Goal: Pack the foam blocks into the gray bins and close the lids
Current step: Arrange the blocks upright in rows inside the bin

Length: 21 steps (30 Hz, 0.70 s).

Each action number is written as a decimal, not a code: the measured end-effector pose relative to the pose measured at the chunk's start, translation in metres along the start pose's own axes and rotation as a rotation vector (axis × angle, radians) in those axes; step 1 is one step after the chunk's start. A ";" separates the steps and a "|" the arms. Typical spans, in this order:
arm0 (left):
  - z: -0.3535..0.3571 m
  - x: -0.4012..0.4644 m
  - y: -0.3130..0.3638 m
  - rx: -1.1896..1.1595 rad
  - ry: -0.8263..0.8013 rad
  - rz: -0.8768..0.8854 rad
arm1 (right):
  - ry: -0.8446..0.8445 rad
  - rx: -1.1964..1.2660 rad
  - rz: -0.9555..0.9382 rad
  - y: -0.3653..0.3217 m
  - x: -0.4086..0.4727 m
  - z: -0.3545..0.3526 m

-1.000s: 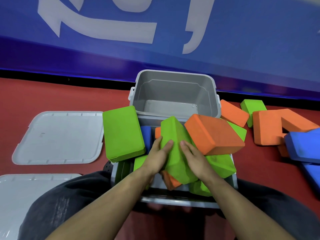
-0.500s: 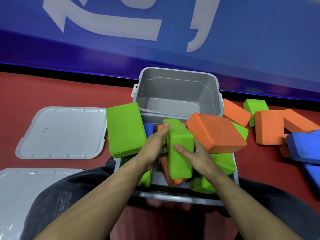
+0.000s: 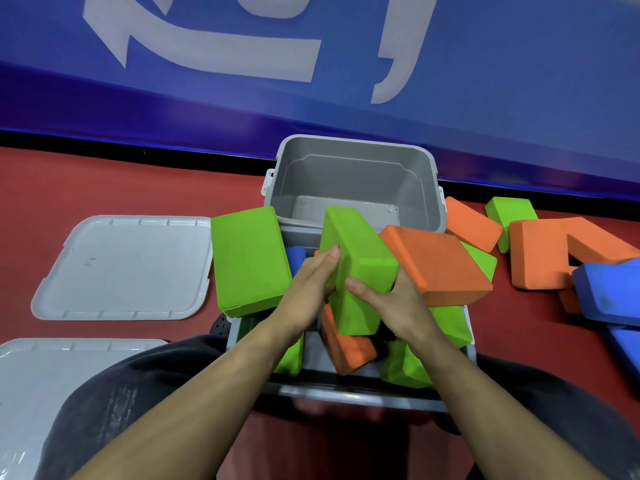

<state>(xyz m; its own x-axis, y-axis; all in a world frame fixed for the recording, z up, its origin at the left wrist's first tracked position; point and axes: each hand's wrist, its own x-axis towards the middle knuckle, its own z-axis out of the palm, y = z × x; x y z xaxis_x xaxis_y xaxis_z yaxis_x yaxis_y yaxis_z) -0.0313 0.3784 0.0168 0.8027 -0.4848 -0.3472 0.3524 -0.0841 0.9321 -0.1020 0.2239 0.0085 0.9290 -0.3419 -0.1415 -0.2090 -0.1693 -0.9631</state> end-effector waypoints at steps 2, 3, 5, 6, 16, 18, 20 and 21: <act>0.000 -0.001 0.003 -0.034 0.004 0.001 | -0.024 0.000 -0.011 0.000 -0.001 0.003; -0.001 -0.002 0.007 -0.055 0.010 0.004 | -0.056 -0.002 -0.008 0.001 -0.002 0.005; -0.003 -0.005 0.015 -0.084 0.065 0.011 | -0.127 -0.027 -0.007 0.004 -0.002 0.007; -0.006 -0.006 0.020 -0.081 0.107 0.007 | -0.159 -0.058 -0.012 0.003 -0.002 0.008; -0.019 0.000 0.017 0.092 0.293 -0.128 | -0.344 -0.171 -0.052 0.005 -0.004 0.018; -0.023 0.004 0.016 0.065 0.344 -0.129 | -0.261 -0.113 -0.032 0.008 -0.003 0.020; -0.031 0.007 0.017 0.017 0.389 -0.136 | -0.144 -0.083 0.013 0.011 0.000 0.019; -0.035 0.008 0.017 -0.008 0.409 -0.145 | -0.110 -0.073 0.036 0.014 0.002 0.019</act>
<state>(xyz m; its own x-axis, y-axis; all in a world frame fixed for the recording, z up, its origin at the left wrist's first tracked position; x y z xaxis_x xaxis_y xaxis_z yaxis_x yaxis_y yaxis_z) -0.0013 0.4037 0.0265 0.8687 -0.0835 -0.4882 0.4778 -0.1188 0.8704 -0.0977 0.2383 -0.0090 0.9474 -0.2467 -0.2041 -0.2611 -0.2263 -0.9384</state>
